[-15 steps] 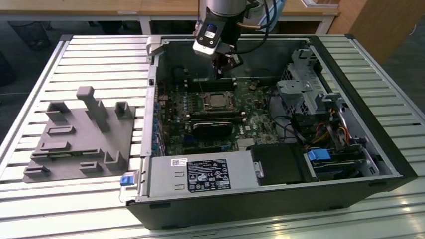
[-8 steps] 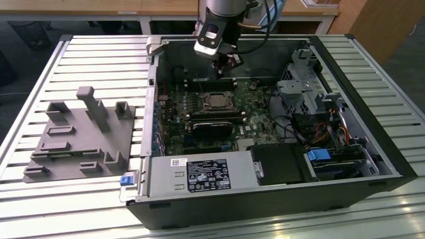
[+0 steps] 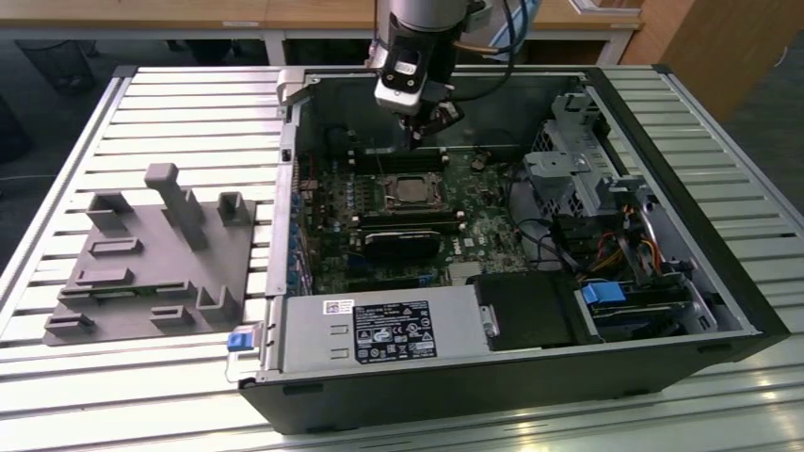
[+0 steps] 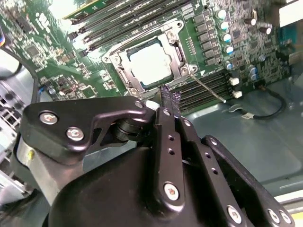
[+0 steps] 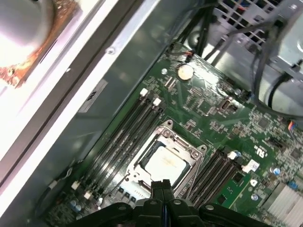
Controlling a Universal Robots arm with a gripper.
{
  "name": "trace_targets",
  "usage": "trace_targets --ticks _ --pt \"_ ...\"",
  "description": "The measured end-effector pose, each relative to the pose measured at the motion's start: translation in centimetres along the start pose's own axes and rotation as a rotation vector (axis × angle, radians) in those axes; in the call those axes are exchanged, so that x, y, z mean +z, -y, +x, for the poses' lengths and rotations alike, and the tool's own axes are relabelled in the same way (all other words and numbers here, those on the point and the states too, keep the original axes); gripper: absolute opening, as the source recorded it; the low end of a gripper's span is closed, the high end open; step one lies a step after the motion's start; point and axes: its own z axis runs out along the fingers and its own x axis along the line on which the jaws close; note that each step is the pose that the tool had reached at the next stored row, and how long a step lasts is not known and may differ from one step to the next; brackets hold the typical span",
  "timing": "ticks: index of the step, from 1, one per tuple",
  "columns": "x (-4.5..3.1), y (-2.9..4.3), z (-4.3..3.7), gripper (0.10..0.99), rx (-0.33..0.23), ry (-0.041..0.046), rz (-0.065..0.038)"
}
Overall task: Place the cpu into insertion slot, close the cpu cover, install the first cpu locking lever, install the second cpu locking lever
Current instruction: 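Install the first cpu locking lever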
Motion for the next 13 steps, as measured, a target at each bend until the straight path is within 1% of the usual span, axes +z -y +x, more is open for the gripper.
trace_targets --ticks 5,13 --pt "0.0 0.0 0.0 0.106 -0.083 -0.0022 0.003" --pt "0.0 0.0 0.0 0.106 -0.183 -0.005 0.007"
